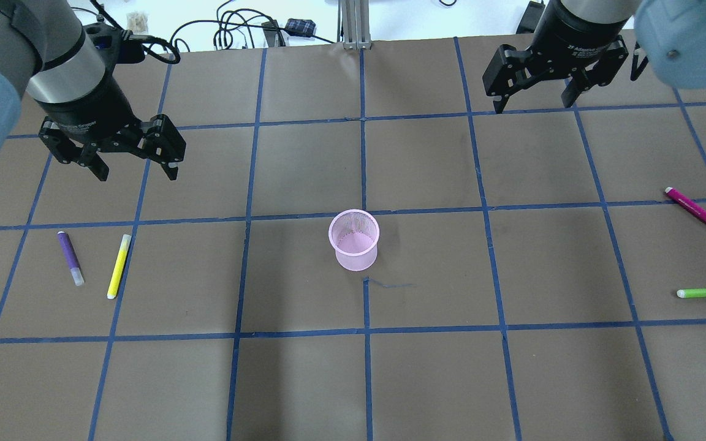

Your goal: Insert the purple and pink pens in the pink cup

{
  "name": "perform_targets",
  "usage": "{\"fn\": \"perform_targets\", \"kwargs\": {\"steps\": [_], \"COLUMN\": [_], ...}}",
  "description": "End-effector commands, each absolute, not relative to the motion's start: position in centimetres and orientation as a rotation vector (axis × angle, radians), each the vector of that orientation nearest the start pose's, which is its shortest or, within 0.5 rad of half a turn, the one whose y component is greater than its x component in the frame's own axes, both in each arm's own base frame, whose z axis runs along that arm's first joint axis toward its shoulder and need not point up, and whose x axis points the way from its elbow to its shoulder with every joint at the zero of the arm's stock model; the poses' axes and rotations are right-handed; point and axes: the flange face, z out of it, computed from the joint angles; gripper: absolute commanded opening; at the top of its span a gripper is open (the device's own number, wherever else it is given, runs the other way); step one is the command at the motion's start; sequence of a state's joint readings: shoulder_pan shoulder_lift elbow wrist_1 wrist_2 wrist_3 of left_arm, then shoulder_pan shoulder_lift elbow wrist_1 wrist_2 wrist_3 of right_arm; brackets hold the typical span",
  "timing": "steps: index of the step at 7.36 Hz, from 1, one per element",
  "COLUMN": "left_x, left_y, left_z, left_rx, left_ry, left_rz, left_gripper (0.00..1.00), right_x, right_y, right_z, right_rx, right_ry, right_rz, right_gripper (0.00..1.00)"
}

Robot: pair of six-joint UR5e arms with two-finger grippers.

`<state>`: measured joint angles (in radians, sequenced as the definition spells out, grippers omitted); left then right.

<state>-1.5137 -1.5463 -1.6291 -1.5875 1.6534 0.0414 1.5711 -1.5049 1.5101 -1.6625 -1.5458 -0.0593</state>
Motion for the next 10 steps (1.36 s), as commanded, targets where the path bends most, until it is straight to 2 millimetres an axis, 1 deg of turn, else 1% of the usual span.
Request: {"fn": "perform_targets", "kwargs": {"steps": [1,3,4,5,6,7,8,9,10], "left_x": [-9.7,-9.8,-9.8,-9.8,-9.9,-10.3,-10.5,-9.9,-9.7], "left_y": [-48.3,-48.3,-48.5,-48.4,-48.3,-48.0,-47.8,-47.9,-48.6], "left_z": [47.0,47.2,46.9,47.1,47.2,47.9,48.1,48.2,47.5], "left_rx": [-0.023,-0.023,-0.023,-0.023,-0.021,-0.018,-0.019,-0.035,-0.045], "left_ry": [3.062,3.069,3.072,3.071,3.072,3.098,3.118,3.116,3.124], "left_rz": [0.081,0.076,0.078,0.074,0.074,0.049,0.04,0.04,0.049], "left_gripper": [1.0,1.0,1.0,1.0,1.0,1.0,1.0,1.0,1.0], "right_x": [13.6,13.4,13.3,13.0,9.0,3.4,-1.5,-6.0,-10.5], "right_y": [-52.8,-52.9,-53.0,-55.3,-57.1,-57.9,-58.5,-58.4,-59.5], "right_z": [49.4,49.3,49.4,48.0,45.8,43.7,40.3,39.0,35.8], "right_rx": [-0.097,-0.095,-0.081,-0.027,0.079,0.15,-0.051,-0.107,-0.231], "right_ry": [3.115,3.122,3.116,3.102,3.101,3.106,3.098,3.085,3.07], "right_rz": [-0.135,-0.133,-0.144,-0.132,-0.059,0.012,0.082,0.107,0.119], "right_gripper": [1.0,1.0,1.0,1.0,1.0,1.0,1.0,1.0,1.0]}}
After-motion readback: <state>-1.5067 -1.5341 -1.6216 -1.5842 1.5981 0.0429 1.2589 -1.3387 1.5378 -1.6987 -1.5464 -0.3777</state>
